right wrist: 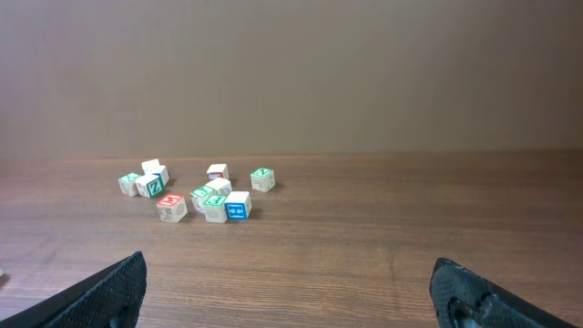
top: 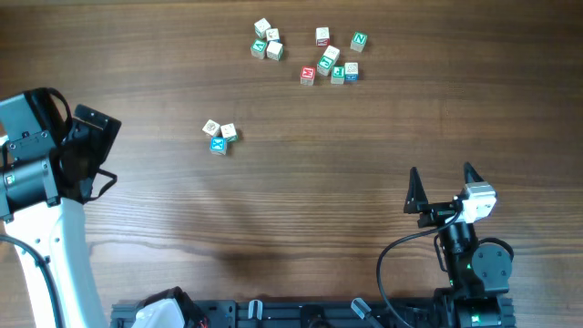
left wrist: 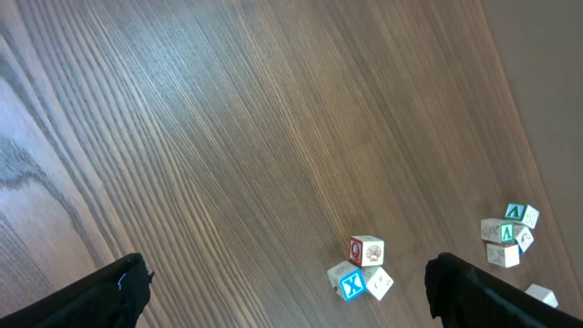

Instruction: Form a circle

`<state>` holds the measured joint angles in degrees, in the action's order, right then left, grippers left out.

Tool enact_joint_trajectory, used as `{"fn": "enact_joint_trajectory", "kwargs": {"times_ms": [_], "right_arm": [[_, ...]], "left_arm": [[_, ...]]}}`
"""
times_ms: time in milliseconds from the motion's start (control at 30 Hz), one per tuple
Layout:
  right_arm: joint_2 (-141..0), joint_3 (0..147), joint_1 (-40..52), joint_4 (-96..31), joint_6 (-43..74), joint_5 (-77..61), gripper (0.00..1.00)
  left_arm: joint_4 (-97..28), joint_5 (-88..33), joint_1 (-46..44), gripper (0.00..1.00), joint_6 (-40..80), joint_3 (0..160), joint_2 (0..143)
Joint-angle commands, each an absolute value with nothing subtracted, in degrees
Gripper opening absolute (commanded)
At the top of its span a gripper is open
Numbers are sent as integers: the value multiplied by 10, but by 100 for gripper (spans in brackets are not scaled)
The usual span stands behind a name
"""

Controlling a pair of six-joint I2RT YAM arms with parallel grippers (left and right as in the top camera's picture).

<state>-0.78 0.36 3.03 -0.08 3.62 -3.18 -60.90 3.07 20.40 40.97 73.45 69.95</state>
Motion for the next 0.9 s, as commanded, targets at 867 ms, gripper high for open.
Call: {"fn": "enact_joint_trajectory", "kwargs": {"times_ms": [867], "right_arm": [[-2,3,34,0,45,-35,100]], "left_arm": [[-372,140,-3,100,377,326,223]]}}
